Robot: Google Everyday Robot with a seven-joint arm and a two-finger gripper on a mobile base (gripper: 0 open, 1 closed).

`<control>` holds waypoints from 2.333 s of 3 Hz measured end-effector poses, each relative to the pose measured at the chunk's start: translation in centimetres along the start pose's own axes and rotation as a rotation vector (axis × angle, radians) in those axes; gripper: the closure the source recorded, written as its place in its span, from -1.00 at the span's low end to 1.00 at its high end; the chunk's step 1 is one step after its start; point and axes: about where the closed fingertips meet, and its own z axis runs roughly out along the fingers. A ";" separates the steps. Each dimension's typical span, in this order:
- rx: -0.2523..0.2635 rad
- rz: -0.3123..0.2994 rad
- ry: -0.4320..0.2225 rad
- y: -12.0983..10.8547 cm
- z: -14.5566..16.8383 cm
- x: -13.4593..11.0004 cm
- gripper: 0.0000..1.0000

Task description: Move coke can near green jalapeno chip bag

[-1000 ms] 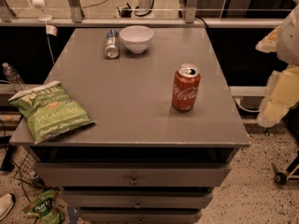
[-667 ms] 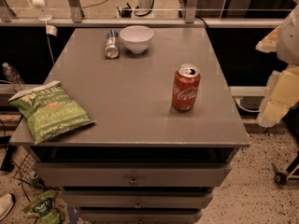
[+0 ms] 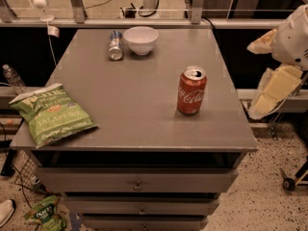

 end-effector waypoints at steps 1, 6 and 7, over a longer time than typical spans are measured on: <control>-0.048 -0.002 -0.071 -1.6 2.6 -0.1 -1.00; -0.125 0.013 -0.384 -4.1 7.3 -6.3 -1.00; -0.189 0.009 -0.371 -3.3 8.7 -7.5 -1.00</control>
Offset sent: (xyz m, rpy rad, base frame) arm 0.0210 0.0051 -0.0166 0.0656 0.0225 0.0332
